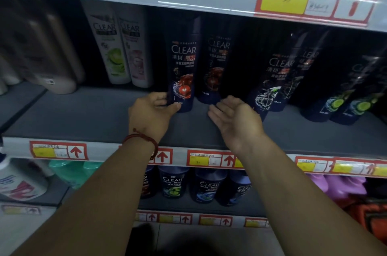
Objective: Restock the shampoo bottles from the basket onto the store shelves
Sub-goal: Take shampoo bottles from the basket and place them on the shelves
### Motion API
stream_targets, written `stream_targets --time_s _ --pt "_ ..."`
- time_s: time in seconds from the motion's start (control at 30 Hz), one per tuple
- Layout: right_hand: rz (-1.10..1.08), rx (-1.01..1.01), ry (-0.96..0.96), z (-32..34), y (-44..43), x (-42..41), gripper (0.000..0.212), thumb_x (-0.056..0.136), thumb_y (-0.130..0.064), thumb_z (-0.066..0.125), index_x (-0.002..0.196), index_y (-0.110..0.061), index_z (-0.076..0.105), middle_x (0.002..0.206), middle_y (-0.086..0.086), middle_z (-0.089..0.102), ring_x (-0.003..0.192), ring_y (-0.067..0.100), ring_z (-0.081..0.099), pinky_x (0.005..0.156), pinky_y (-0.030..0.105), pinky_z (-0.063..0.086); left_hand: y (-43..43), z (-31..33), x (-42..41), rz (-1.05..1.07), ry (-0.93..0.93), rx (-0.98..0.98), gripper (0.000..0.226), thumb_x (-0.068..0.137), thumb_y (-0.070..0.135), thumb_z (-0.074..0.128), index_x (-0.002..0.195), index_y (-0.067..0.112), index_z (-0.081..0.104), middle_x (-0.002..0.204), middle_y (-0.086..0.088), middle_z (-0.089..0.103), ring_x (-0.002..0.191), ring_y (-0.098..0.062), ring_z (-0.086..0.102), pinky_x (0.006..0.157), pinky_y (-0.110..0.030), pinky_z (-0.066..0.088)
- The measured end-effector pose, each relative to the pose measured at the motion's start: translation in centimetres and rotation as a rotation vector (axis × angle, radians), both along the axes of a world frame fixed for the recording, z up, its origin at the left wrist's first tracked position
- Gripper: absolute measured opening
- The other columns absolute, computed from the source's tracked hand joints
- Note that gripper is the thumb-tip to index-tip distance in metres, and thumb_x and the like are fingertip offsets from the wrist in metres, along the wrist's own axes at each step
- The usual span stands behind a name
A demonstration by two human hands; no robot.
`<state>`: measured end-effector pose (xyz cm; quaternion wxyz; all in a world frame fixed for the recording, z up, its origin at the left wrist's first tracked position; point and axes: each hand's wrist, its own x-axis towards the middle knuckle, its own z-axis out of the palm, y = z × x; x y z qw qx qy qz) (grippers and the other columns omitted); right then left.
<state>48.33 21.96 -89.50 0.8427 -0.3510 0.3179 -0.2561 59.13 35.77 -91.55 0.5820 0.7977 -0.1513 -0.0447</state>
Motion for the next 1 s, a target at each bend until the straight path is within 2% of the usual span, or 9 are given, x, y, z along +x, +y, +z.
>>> stream_targets --time_s 0.07,0.13,0.3,0.43,0.57,0.63,0.77,0.9,1.0 --pt "0.018 0.131 -0.075 0.1 -0.4 -0.1 0.054 0.105 -0.026 0.047 0.147 0.006 0.038 0.149 0.026 0.044 0.133 0.039 0.05 0.111 0.048 0.044 0.0 0.0 0.1 0.006 0.0 -0.003 0.037 0.078 0.029 0.082 0.112 0.021 0.071 0.102 0.006 0.069 0.078 0.009 0.058 0.079 -0.015 0.051" --pt "0.018 0.189 -0.113 0.1 -0.6 -0.1 0.061 0.104 -0.034 0.046 0.149 0.007 0.034 0.151 0.027 0.041 0.137 0.04 0.046 0.114 0.049 0.04 -0.1 0.0 0.2 0.011 -0.002 0.004 0.037 0.078 0.03 0.082 0.112 0.021 0.071 0.102 0.005 0.07 0.08 0.008 0.059 0.084 -0.02 0.052" --pt "0.003 0.164 -0.126 -0.1 -0.3 0.3 0.058 0.103 -0.029 0.048 0.15 0.003 0.035 0.153 0.023 0.04 0.14 0.036 0.043 0.117 0.047 0.036 -0.2 0.0 0.2 0.012 -0.001 0.015 0.039 0.077 0.03 0.083 0.113 0.02 0.072 0.107 0.001 0.073 0.094 -0.01 0.068 0.092 -0.033 0.056" --pt "-0.022 0.102 -0.11 -0.2 0.0 0.7 0.056 0.103 -0.026 0.05 0.151 -0.003 0.036 0.155 0.017 0.04 0.14 0.032 0.044 0.117 0.043 0.036 -0.1 0.0 0.1 0.019 -0.005 0.016 0.038 0.077 0.03 0.083 0.113 0.021 0.071 0.104 0.005 0.072 0.091 -0.005 0.066 0.09 -0.026 0.055" --pt "-0.043 0.083 -0.105 -0.3 0.0 1.0 0.055 0.101 -0.024 0.053 0.15 -0.004 0.039 0.154 0.017 0.042 0.138 0.031 0.047 0.116 0.042 0.039 -0.3 0.0 0.2 -0.001 -0.02 0.036 0.042 0.076 0.03 0.083 0.114 0.019 0.069 0.102 0.007 0.068 0.081 0.006 0.059 0.073 -0.008 0.045" --pt "-0.043 0.076 -0.107 -0.3 0.0 1.0 0.054 0.101 -0.024 0.053 0.151 -0.005 0.039 0.154 0.016 0.042 0.137 0.03 0.047 0.116 0.042 0.039 -0.4 -0.1 0.3 -0.009 -0.034 0.043 0.042 0.076 0.03 0.083 0.115 0.019 0.069 0.102 0.007 0.067 0.081 0.005 0.059 0.072 -0.009 0.045" --pt "-0.031 0.053 -0.109 -0.4 0.1 1.2 0.055 0.101 -0.024 0.054 0.151 -0.007 0.039 0.155 0.015 0.04 0.138 0.03 0.046 0.117 0.041 0.038 -0.5 -0.1 0.2 -0.01 -0.048 0.034 0.042 0.077 0.029 0.083 0.116 0.02 0.07 0.1 0.008 0.066 0.088 -0.005 0.064 0.084 -0.02 0.05" --pt "-0.036 -0.027 -0.085 -0.2 0.5 1.2 0.051 0.102 -0.021 0.053 0.149 -0.007 0.041 0.155 0.013 0.041 0.138 0.029 0.047 0.116 0.041 0.038 -0.4 -0.3 0.3 -0.029 -0.041 0.009 0.039 0.079 0.027 0.082 0.116 0.026 0.071 0.092 0.016 0.066 0.083 0.006 0.061 0.081 -0.011 0.046" --pt "-0.039 -0.208 0.052 -0.7 1.0 1.5 0.024 0.1 -0.008 0.053 0.121 -0.001 0.059 0.132 0.025 0.058 0.129 0.037 0.054 0.114 0.048 0.041 -0.4 -0.3 0.3 -0.051 -0.03 -0.005 0.041 0.08 0.026 0.081 0.12 0.026 0.069 0.093 0.019 0.065 0.087 0.003 0.063 0.086 -0.013 0.047"
